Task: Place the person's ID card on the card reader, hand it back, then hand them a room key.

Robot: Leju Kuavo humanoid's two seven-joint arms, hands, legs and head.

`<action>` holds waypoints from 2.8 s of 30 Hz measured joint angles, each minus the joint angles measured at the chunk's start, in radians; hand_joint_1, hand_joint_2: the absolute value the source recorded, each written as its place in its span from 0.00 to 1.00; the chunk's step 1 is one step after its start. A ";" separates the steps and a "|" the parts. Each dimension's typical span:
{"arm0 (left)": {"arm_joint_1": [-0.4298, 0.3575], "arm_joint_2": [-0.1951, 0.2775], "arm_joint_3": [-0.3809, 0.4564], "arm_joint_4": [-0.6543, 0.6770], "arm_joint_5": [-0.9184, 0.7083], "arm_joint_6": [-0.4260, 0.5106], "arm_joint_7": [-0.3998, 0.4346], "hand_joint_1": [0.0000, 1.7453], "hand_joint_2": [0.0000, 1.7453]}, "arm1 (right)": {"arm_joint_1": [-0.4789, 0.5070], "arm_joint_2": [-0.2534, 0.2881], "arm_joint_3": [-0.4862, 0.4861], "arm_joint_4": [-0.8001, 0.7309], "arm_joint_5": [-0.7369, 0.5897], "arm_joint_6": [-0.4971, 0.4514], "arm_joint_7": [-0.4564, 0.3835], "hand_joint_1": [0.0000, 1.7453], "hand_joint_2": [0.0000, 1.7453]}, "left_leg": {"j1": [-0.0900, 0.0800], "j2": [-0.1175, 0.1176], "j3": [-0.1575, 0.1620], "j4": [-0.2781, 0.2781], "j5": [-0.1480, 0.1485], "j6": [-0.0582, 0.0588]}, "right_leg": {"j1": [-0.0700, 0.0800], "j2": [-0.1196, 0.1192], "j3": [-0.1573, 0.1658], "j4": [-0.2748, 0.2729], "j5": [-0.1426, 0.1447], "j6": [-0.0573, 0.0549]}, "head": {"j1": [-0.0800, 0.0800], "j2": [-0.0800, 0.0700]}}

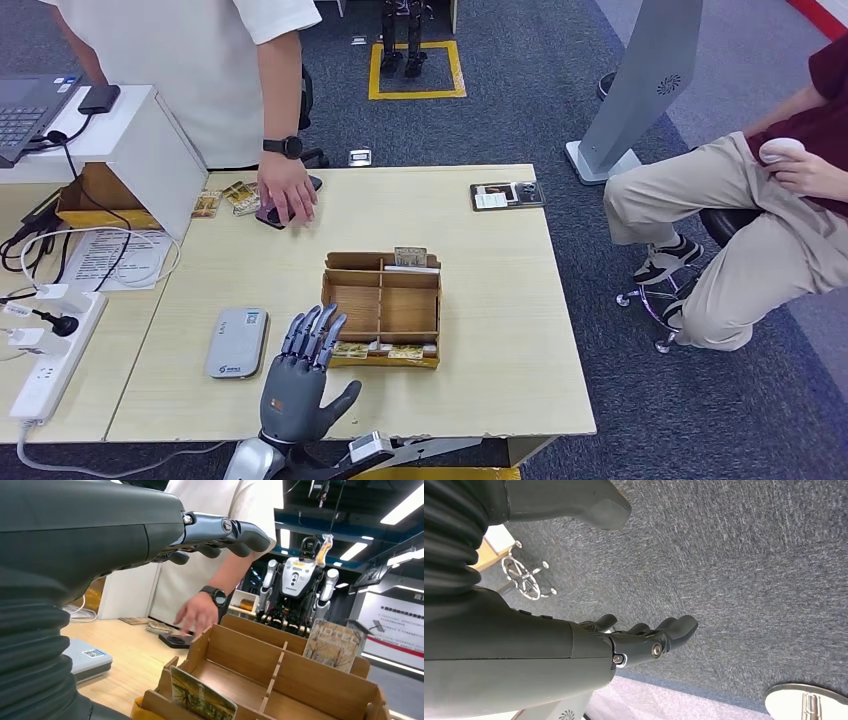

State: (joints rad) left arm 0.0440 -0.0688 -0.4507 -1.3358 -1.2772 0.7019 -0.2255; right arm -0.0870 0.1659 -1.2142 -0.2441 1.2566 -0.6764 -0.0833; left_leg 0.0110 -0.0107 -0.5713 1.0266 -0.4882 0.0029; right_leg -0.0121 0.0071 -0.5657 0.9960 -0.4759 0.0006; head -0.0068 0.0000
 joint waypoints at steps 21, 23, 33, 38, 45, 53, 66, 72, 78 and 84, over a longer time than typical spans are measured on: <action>-0.057 0.007 -0.005 0.069 -0.210 -0.005 0.252 0.00 1.00 | 0.000 -0.001 0.000 0.000 -0.001 0.005 0.010 0.00 1.00 | 0.000 0.000 0.000 0.000 0.000 0.000 | 0.000 0.000 0.000 0.000 0.000 0.000 | 0.000 0.000; -0.067 0.015 -0.011 0.074 -0.222 -0.009 0.267 0.00 1.00 | 0.000 -0.001 0.000 0.000 -0.002 0.006 0.010 0.00 1.00 | 0.000 0.000 0.000 0.000 0.000 0.000 | 0.000 0.000 0.000 0.000 0.000 0.000 | 0.000 0.000; -0.118 0.068 -0.060 0.082 -0.227 -0.123 0.313 0.00 1.00 | 0.000 -0.002 0.001 0.000 -0.002 0.009 0.011 0.00 1.00 | 0.000 0.000 0.000 0.000 0.000 0.000 | 0.000 0.000 0.000 0.000 0.000 0.000 | 0.000 0.000; -0.150 0.094 -0.089 0.087 -0.209 -0.195 0.322 0.00 1.00 | 0.000 -0.004 0.004 0.000 -0.003 0.010 0.011 0.00 1.00 | 0.000 0.000 0.000 0.000 0.000 0.000 | 0.000 0.000 0.000 0.000 0.000 0.000 | 0.000 0.000; -0.176 0.124 -0.119 0.091 -0.142 -0.238 0.296 0.00 1.00 | 0.000 -0.004 0.005 0.000 -0.003 0.016 0.011 0.00 1.00 | 0.000 0.000 0.000 0.000 0.000 0.000 | 0.000 0.000 0.000 0.000 0.000 0.000 | 0.000 0.000; -0.177 0.142 -0.125 0.091 -0.099 -0.230 0.282 0.00 1.00 | 0.000 -0.005 0.005 0.000 -0.003 0.016 0.011 0.00 1.00 | 0.000 0.000 0.000 0.000 0.000 0.000 | 0.000 0.000 0.000 0.000 0.000 0.000 | 0.000 0.000; -0.175 0.149 -0.125 0.089 -0.086 -0.211 0.278 0.00 1.00 | 0.001 -0.005 0.006 0.000 -0.003 0.015 0.011 0.00 1.00 | 0.000 0.000 0.000 0.000 0.000 0.000 | 0.000 0.000 0.000 0.000 0.000 0.000 | 0.000 0.000; -0.168 0.167 -0.125 0.062 -0.077 -0.196 0.269 0.00 1.00 | 0.001 -0.005 0.006 0.000 -0.008 0.012 0.011 0.00 1.00 | 0.000 0.000 0.000 0.000 0.000 0.000 | 0.000 0.000 0.000 0.000 0.000 0.000 | 0.000 0.000; -0.151 0.216 -0.125 0.000 -0.083 -0.217 0.256 0.00 1.00 | 0.002 -0.005 0.005 0.000 -0.018 0.010 0.011 0.00 1.00 | 0.000 0.000 0.000 0.000 0.000 0.000 | 0.000 0.000 0.000 0.001 0.000 0.000 | 0.000 0.000; -0.136 0.262 -0.125 -0.062 -0.086 -0.249 0.247 0.00 1.00 | 0.002 -0.006 0.005 0.000 -0.023 0.010 0.011 0.00 1.00 | 0.000 0.000 0.000 0.000 0.000 0.000 | 0.000 0.000 0.000 0.001 0.000 0.000 | 0.000 0.000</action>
State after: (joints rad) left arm -0.0923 0.1928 -0.5757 -1.3977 -1.3632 0.4525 0.0218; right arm -0.0849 0.1600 -1.2089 -0.2441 1.2333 -0.6661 -0.0725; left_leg 0.0112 -0.0105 -0.5713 1.0263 -0.4878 0.0026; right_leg -0.0120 0.0074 -0.5659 0.9968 -0.4759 0.0002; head -0.0069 0.0000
